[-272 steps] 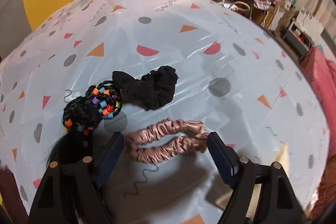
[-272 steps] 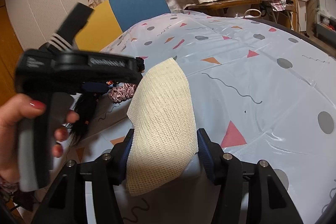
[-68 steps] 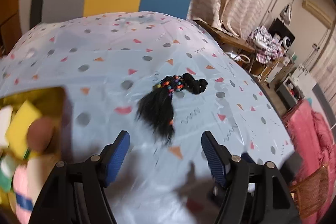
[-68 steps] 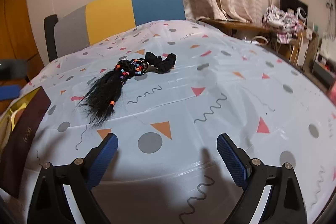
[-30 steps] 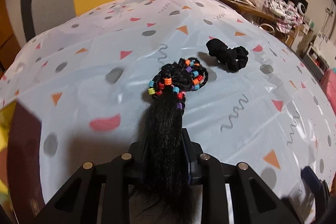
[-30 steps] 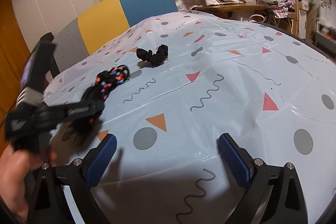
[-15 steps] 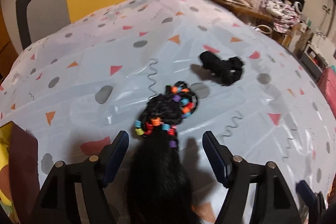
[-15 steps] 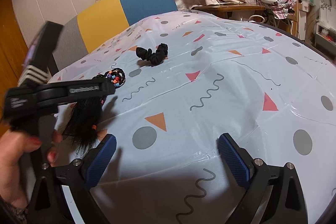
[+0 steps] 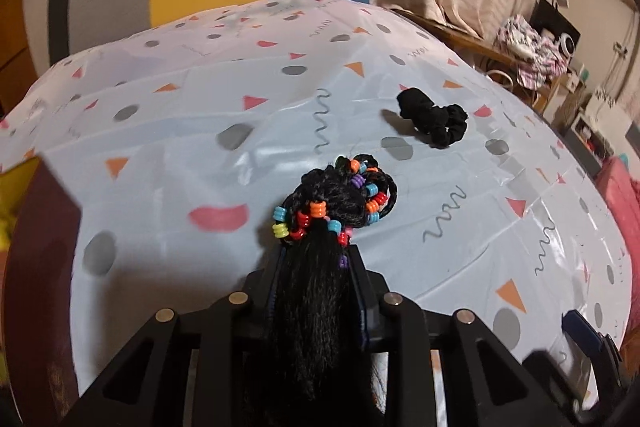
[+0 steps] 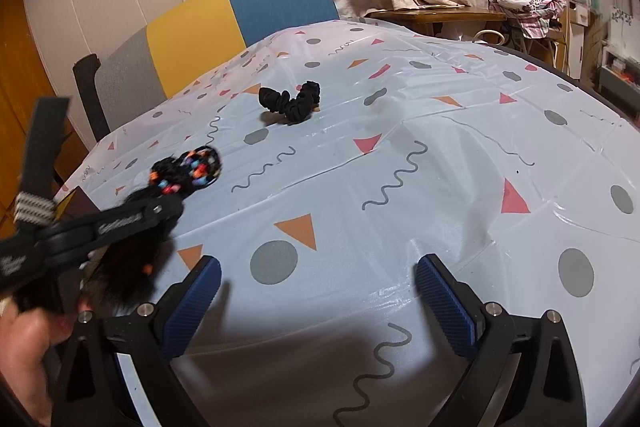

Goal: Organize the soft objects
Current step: 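Grasp the beaded end of the black braided hair piece with the left tool, then grasp the black scrunchie with the right tool while the left holds the braid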

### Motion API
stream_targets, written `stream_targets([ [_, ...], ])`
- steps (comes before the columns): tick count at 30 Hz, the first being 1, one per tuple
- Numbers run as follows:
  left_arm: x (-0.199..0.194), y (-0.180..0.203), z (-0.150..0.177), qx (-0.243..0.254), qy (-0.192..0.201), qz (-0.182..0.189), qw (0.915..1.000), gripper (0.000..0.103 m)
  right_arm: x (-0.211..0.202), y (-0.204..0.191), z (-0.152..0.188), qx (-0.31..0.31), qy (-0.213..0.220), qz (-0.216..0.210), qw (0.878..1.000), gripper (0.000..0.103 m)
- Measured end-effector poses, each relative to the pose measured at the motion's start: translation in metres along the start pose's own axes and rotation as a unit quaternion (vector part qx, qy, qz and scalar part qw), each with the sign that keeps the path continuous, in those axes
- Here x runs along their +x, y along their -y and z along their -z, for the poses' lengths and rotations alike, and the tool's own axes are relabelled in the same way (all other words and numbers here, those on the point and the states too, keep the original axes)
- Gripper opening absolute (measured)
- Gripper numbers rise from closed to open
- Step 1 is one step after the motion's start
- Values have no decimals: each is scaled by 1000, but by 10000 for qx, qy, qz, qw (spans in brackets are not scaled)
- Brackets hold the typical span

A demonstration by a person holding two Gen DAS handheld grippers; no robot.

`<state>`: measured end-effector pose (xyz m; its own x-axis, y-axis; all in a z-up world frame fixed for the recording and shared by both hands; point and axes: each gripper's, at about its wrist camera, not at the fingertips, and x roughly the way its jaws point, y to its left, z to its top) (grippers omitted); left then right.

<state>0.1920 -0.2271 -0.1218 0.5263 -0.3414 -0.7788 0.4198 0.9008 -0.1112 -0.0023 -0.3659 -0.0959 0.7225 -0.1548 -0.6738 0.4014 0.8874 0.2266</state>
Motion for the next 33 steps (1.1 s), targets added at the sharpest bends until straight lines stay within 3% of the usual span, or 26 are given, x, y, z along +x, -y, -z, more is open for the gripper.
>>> stream_targets([
  [4, -6, -7, 7, -106, 35, 80, 9999, 28, 4, -7, -7, -206, -298, 156, 9992, 99],
  [6, -7, -7, 9, -93, 43, 90, 9999, 28, 5, -11, -20, -308, -461, -83, 9984, 99],
  [10, -7, -6, 10, -85, 63, 79, 9999, 28, 9, -18, -65, -515, -297, -169, 9981, 99],
  [15, -7, -9, 11, -181, 96, 190, 9996, 28, 51, -29, -119, -825, -361, -3, 9959, 99],
  [18, -7, -13, 11, -250, 112, 277, 9992, 28, 84, -32, -144, -638, -476, 10, 9968, 99],
  [26, -7, -15, 12, -266, 133, 312, 9991, 28, 156, -46, -165, -777, -901, 168, 9927, 98],
  [29, -6, -12, 12, -220, 144, 266, 9993, 28, 167, -45, -166, -793, -883, 182, 9928, 88],
  [33, -6, -11, 12, -178, 151, 228, 9995, 28, 175, -44, -162, -794, -847, 128, 9932, 59],
])
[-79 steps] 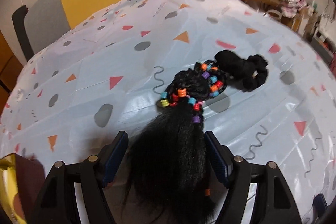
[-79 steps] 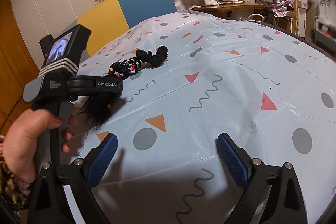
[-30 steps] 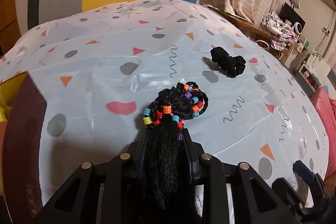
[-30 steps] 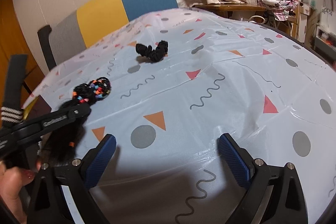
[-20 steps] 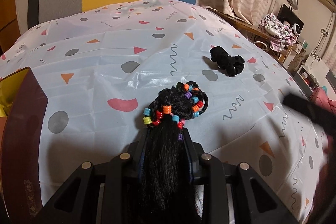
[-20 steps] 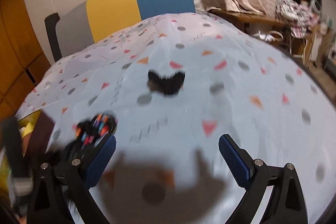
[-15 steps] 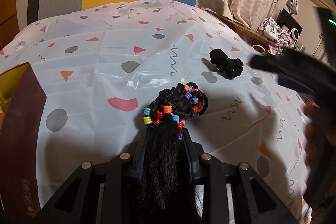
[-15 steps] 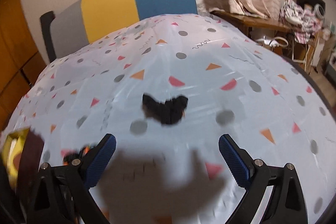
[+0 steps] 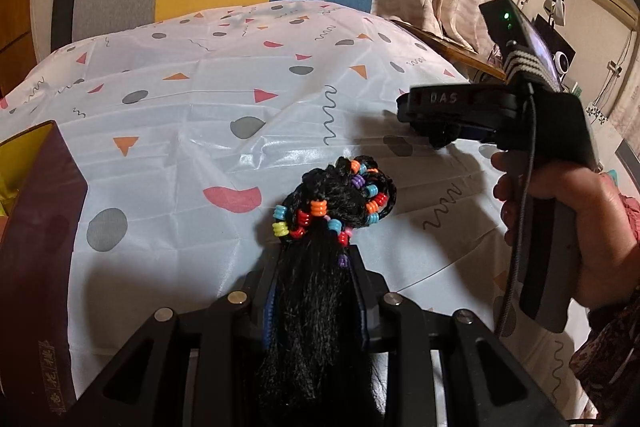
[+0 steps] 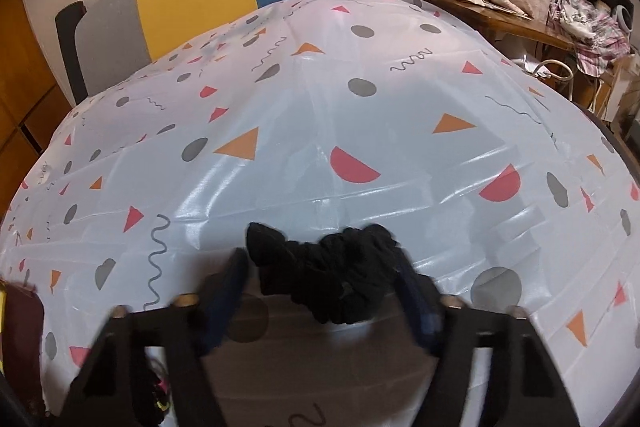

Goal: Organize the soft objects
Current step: 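Grasp the black scrunchie with the right tool while the left holds the braid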

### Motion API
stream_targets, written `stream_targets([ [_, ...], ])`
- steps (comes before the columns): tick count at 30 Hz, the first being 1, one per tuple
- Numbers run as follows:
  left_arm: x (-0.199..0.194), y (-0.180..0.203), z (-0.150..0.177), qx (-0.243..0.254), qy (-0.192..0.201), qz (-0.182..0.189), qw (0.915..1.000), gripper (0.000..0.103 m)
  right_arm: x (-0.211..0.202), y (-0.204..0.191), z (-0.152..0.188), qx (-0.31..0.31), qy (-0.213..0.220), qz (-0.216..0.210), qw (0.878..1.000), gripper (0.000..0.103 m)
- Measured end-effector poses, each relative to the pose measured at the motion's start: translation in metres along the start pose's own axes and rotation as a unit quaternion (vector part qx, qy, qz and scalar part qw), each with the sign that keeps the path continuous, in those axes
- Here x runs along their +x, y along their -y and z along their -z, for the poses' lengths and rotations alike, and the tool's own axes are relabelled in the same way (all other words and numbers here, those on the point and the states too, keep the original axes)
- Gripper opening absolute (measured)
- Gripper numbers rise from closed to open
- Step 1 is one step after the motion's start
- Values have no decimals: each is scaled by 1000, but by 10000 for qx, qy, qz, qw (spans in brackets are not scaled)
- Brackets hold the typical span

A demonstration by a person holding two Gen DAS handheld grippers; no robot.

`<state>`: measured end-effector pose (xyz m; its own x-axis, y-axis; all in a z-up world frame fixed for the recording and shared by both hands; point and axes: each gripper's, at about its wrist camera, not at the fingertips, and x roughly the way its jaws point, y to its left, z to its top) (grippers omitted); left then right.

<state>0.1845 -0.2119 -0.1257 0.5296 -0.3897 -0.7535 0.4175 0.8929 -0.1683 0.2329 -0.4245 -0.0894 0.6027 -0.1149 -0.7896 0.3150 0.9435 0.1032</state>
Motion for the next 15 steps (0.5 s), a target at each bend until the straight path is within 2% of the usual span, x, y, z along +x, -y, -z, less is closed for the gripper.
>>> stream_targets([
  [2, 0, 0, 0, -15, 0, 16, 10000, 28, 0, 1, 3, 51, 58, 3, 10000, 54],
  [4, 0, 0, 0, -16, -1, 21, 10000, 28, -5, 1, 6, 66, 214, -64, 9997, 38],
  [9, 2, 4, 0, 92, -24, -42, 9999, 32, -19, -2, 18, 16, 357, -236, 9991, 33],
  [15, 3, 3, 0, 84, -37, -4, 10000, 34, -46, -1, 50, 106, 377, -477, 9981, 27],
])
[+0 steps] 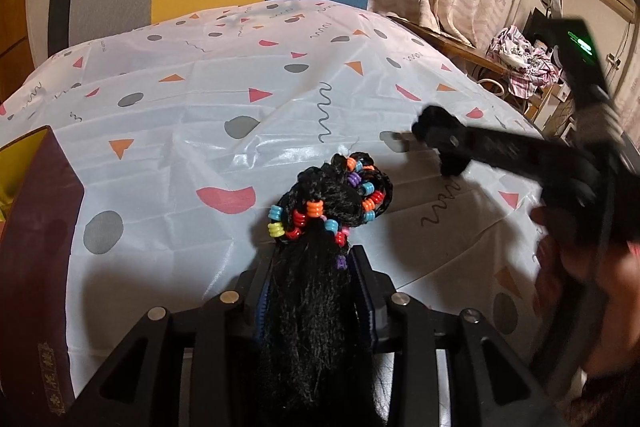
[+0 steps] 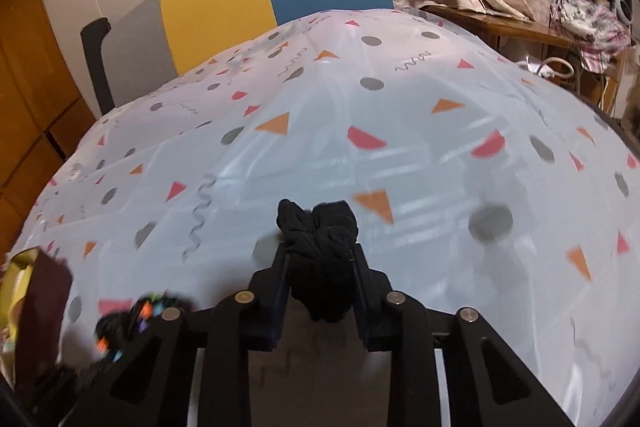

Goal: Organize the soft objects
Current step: 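Grasp the black scrunchie with the right tool while the left holds the braid, then lift the braided hair piece with the left tool while the right holds the scrunchie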

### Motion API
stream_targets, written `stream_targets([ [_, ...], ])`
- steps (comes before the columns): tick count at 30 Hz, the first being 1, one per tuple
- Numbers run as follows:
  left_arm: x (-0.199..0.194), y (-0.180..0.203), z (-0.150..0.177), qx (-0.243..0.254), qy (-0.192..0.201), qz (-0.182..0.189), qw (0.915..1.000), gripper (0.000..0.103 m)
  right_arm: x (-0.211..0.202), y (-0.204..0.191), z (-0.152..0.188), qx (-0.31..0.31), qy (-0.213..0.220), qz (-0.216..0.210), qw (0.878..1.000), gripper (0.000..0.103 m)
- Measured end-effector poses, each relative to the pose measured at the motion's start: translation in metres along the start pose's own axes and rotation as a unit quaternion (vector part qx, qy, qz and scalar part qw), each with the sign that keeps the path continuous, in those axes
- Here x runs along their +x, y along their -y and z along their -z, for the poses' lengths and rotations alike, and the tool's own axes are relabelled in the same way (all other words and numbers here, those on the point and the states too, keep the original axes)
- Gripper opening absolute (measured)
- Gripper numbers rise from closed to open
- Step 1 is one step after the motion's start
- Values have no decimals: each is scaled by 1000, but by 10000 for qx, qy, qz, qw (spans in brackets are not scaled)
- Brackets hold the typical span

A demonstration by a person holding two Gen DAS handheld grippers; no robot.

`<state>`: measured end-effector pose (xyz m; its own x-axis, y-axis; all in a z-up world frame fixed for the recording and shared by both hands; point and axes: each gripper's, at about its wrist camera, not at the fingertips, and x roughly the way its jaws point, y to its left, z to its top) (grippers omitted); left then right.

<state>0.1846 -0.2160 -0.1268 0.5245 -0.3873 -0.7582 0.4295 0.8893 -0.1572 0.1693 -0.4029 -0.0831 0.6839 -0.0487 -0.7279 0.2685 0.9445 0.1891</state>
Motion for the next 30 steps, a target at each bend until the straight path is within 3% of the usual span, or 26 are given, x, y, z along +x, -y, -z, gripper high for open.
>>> stream_targets([
  [10, 2, 4, -2, 84, -107, -50, 9999, 37, -62, -8, 57, 13, 242, -85, 9997, 26],
  [12, 0, 1, -4, 18, -124, 76, 9999, 24, -69, -9, 66, 105, 282, -58, 9995, 26],
  [14, -2, -4, -5, -132, -201, 318, 9992, 18, -78, -8, 75, 253, 399, -35, 9989, 26],
  [18, -14, -10, -2, -408, -205, 408, 9981, 16, -88, -12, 82, 225, 620, 137, 9977, 26],
  [22, -33, -10, 1, -557, -57, 619, 9965, 15, -85, -17, 84, 96, 617, 252, 9977, 26],
  [30, -90, 5, 0, -339, 521, 888, 9941, 14, -81, -16, 89, 89, 589, 357, 9976, 26],
])
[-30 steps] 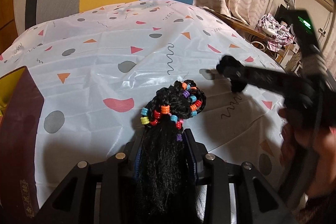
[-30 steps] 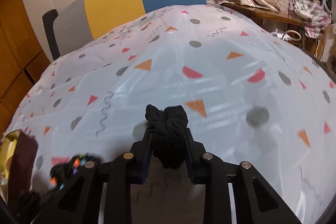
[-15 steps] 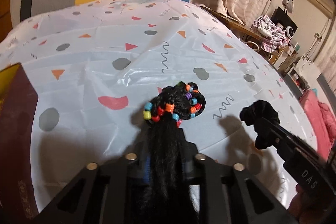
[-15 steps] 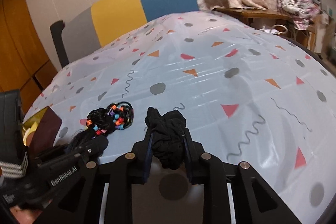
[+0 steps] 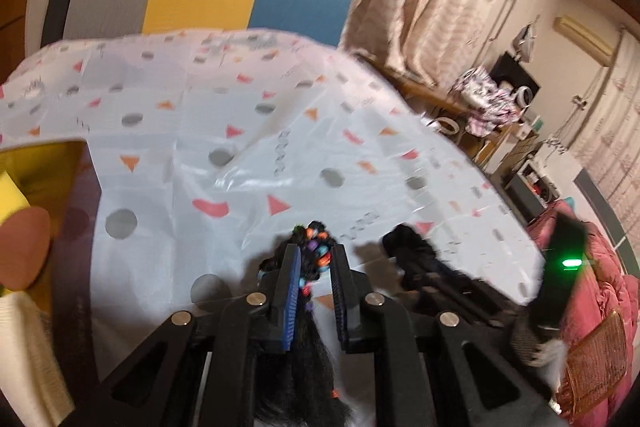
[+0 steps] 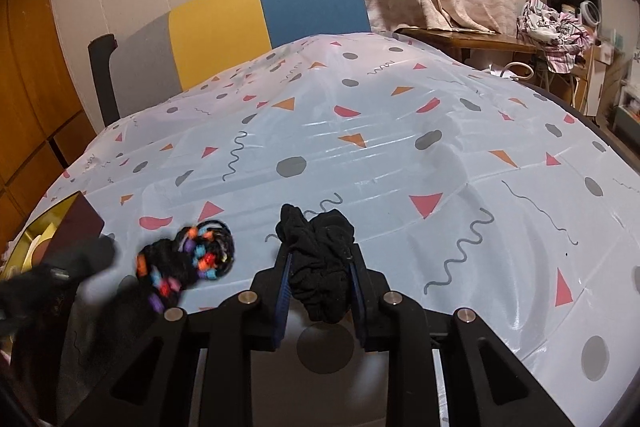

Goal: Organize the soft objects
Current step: 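Lift the braided hair piece with the left tool while the right holds the scrunchie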

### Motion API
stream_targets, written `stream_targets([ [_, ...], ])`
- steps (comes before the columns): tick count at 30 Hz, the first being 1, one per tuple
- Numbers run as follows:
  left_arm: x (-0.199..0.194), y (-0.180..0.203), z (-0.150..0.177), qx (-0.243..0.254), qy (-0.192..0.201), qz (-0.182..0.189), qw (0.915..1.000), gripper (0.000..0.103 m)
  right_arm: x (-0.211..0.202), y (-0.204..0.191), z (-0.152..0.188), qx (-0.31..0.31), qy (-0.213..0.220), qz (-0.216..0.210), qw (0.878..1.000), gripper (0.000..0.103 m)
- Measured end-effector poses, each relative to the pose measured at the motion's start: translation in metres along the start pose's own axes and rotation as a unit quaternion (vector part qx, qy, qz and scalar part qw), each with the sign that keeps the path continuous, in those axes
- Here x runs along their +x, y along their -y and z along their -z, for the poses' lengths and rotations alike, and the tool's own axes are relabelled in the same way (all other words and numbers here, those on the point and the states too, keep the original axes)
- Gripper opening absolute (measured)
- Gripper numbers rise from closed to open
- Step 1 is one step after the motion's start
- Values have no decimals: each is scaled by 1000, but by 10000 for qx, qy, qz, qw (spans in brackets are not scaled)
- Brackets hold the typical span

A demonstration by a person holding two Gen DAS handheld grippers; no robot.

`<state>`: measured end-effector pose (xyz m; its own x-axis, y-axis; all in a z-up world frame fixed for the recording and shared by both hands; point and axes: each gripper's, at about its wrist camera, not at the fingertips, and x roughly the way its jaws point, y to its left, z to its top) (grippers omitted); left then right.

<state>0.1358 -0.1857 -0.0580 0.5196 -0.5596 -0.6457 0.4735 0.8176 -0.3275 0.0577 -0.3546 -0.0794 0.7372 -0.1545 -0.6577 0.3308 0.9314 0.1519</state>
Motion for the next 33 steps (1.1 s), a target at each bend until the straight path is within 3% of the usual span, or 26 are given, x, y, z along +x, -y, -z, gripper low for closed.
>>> stream_targets([
  [5, -30, 7, -5, 108, 237, 106, 9996, 14, 2, -1, 1, -27, -3, 52, 10000, 26],
  [10, -16, 11, 1, 280, -147, 108, 9994, 16, -1, -3, 2, -81, 52, 97, 9999, 26],
  [12, 4, 10, 5, 216, -523, 103, 9983, 37, -2, -3, 3, -57, 59, 87, 9999, 26],
  [18, 50, 3, 12, 349, -990, -497, 9932, 49, -2, 2, 5, 85, 30, 89, 9999, 26],
  [21, 70, 0, 14, 454, -1187, -753, 9890, 50, -2, 3, 5, 94, 38, 85, 9999, 26],
  [26, 79, 2, 11, 689, -1129, -761, 9883, 49, -1, 2, 6, 84, 39, 113, 9999, 26],
  [27, 81, 6, 12, 852, -1114, -861, 9864, 38, 0, 1, 6, 80, 25, 124, 9999, 26],
  [29, 81, 12, 14, 1114, -1116, -994, 9825, 35, 0, 2, 5, 78, 14, 134, 9999, 26],
  [33, 64, 4, 13, 773, -1017, -757, 9889, 34, 0, 2, 5, 95, 23, 146, 9998, 26],
])
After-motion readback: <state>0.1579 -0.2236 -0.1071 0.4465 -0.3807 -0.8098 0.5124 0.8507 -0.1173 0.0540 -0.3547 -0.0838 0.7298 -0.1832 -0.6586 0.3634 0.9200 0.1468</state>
